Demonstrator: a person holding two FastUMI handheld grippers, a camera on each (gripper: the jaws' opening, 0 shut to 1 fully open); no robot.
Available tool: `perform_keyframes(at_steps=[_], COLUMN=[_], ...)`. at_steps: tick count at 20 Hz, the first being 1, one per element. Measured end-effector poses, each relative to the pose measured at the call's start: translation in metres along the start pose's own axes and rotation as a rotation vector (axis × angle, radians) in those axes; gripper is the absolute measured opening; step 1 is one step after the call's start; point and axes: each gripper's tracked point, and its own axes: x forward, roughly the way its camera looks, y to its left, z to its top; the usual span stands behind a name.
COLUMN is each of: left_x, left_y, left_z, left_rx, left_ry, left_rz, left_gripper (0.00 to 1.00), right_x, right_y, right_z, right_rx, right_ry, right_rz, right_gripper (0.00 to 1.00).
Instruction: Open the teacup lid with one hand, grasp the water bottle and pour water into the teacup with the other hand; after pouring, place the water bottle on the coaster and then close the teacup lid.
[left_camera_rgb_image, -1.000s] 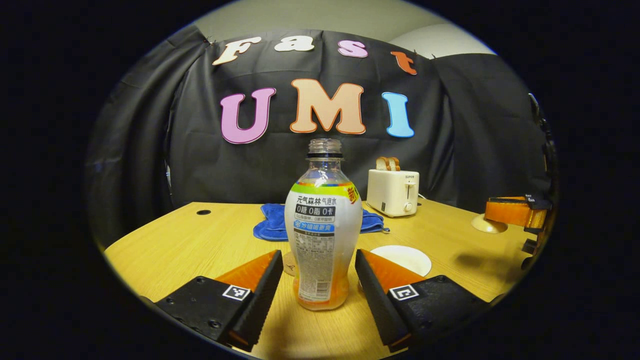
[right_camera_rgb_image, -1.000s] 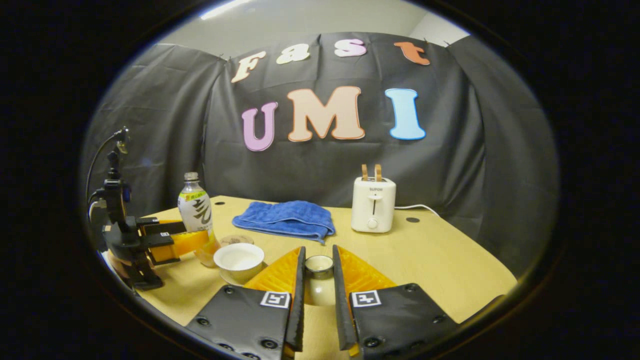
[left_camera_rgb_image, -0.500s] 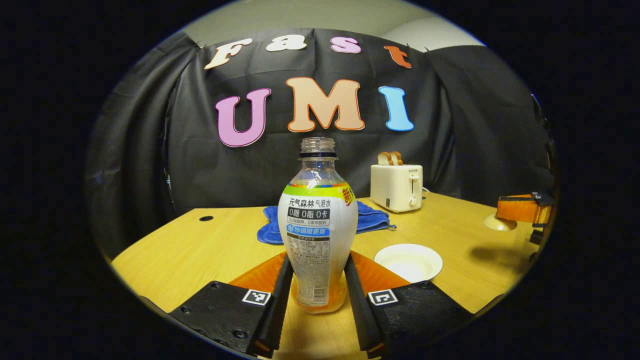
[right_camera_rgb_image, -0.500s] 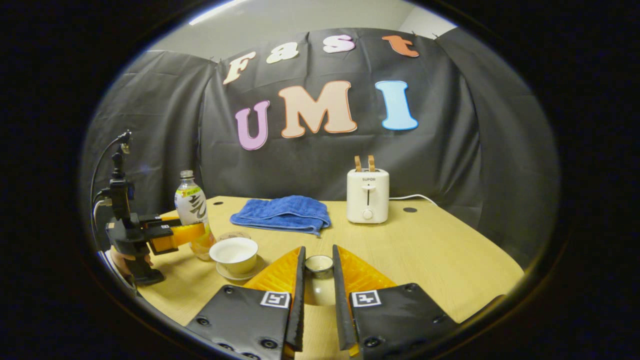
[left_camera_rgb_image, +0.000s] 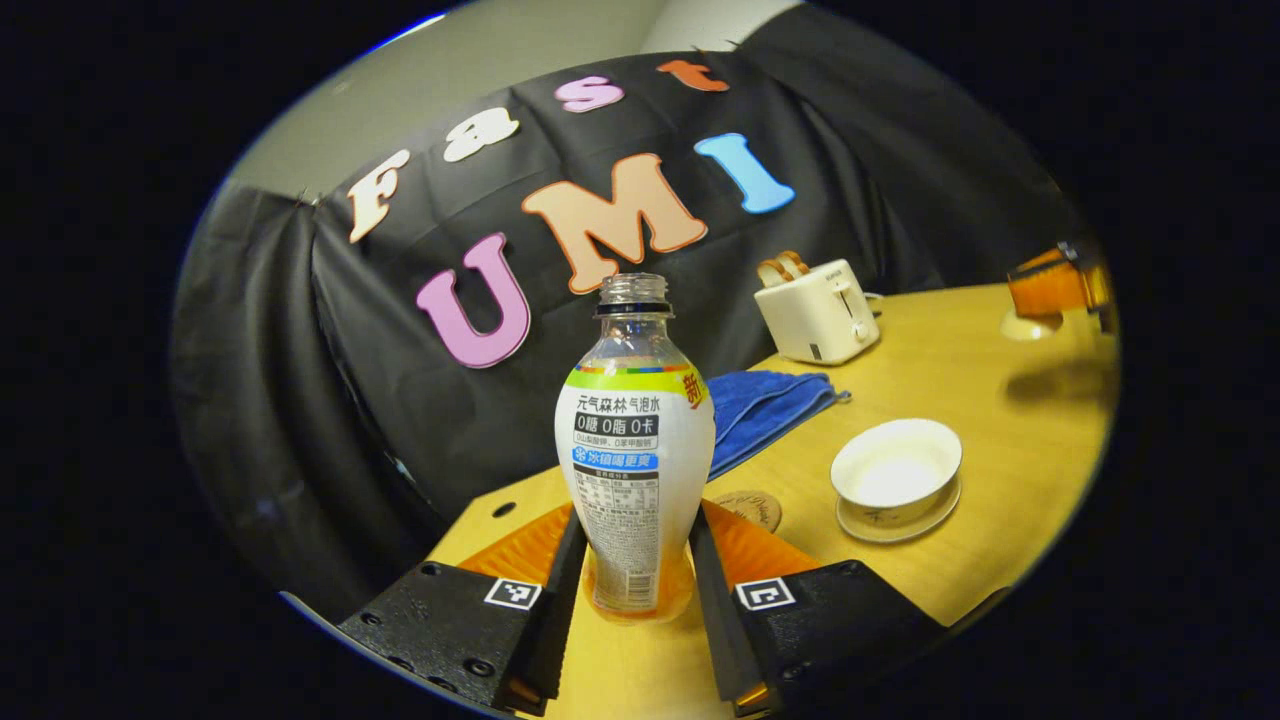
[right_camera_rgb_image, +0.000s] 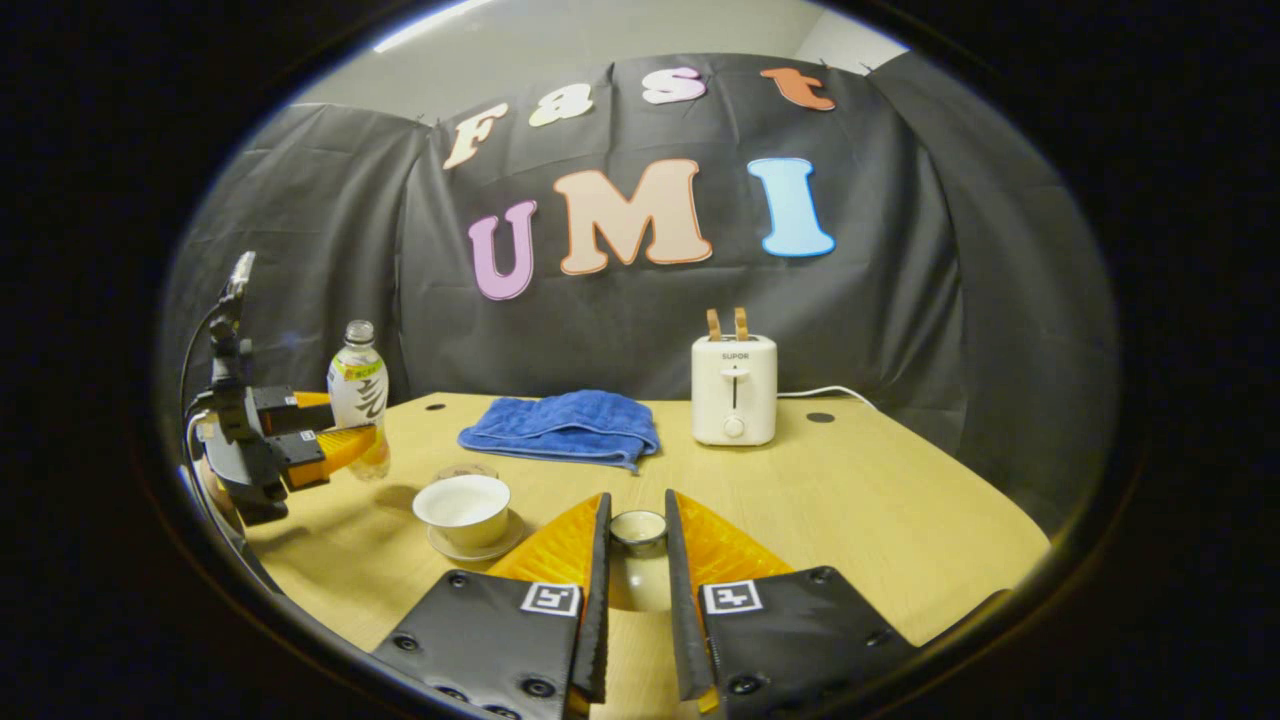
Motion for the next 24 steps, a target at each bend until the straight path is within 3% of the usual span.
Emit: perform_keyframes(at_steps=[9,13,17,24], left_x=[0.011,0.012,0.010,0.007], left_y=[-0.016,-0.011,-0.003,0.001], left_z=[-0.017,-0.029,-0.035,-0.036], left_rx=[0.383,0.498,0.689,0.883], left_ry=[0.067,0.112,0.128,0.160], left_rz=[-0.070,-0.073,-0.054,-0.073], left_gripper=[0.53,0.53,0.53,0.52], right_x=[-0.004,-0.002,-0.002,-0.003], right_y=[0.004,0.006,0.008,0.008], right_z=[-0.004,-0.012,-0.015,-0.018], right_rx=[-0.002,0.001,0.005,0.011], right_ry=[0.008,0.028,0.031,0.034], right_rz=[0.015,0.022,0.031,0.028], right_gripper=[0.29,0.29,0.29,0.29])
